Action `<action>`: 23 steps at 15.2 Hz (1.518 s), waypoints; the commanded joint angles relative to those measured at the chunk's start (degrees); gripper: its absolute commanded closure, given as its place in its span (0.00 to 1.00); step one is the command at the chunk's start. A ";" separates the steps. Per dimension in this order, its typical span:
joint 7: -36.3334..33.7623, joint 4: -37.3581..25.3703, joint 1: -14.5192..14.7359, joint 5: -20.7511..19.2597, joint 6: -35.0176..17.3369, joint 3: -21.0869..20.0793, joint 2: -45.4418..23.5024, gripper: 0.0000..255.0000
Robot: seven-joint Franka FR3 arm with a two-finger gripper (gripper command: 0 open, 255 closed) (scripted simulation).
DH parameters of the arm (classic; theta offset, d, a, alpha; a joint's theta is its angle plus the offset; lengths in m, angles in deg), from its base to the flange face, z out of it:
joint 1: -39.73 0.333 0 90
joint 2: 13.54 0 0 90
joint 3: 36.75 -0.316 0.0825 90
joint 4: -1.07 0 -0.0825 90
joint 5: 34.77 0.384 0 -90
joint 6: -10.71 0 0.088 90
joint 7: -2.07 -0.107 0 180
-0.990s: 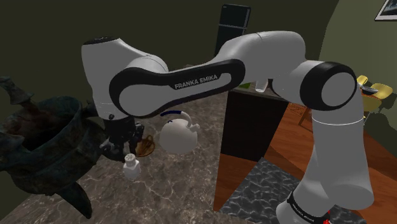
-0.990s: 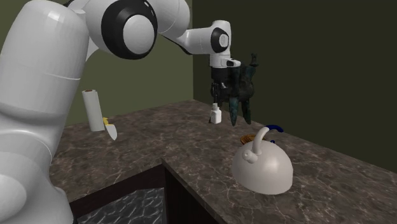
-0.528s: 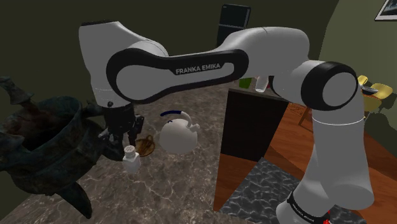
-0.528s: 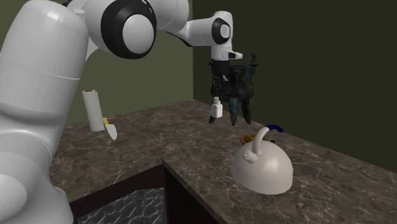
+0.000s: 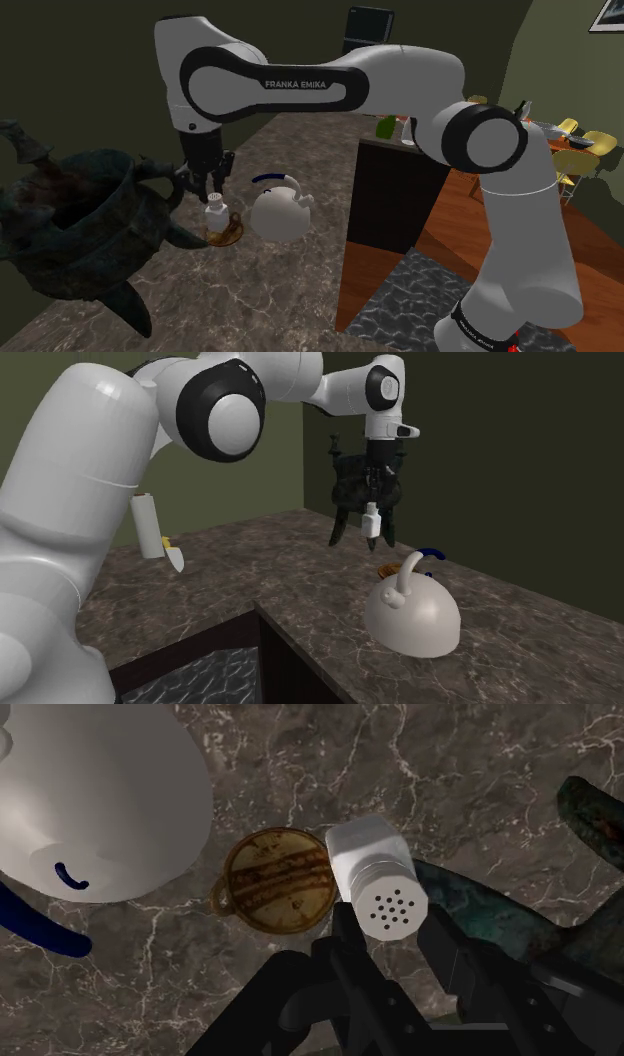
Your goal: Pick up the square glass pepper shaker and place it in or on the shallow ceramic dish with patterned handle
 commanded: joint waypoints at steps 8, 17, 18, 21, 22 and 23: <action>7.64 -16.30 -1.32 -2.04 5.94 2.59 -9.41 1.00; 6.56 -4.92 -3.75 -1.58 -2.70 2.22 -7.05 1.00; 6.47 -3.97 -3.93 -1.58 -3.53 2.22 -6.96 1.00; 6.18 -1.36 -4.38 -1.63 -5.92 2.24 -6.82 1.00; 6.09 -0.57 -4.51 -1.66 -6.69 2.25 -6.82 1.00; 6.00 0.20 -4.62 -1.70 -7.44 2.27 -6.84 1.00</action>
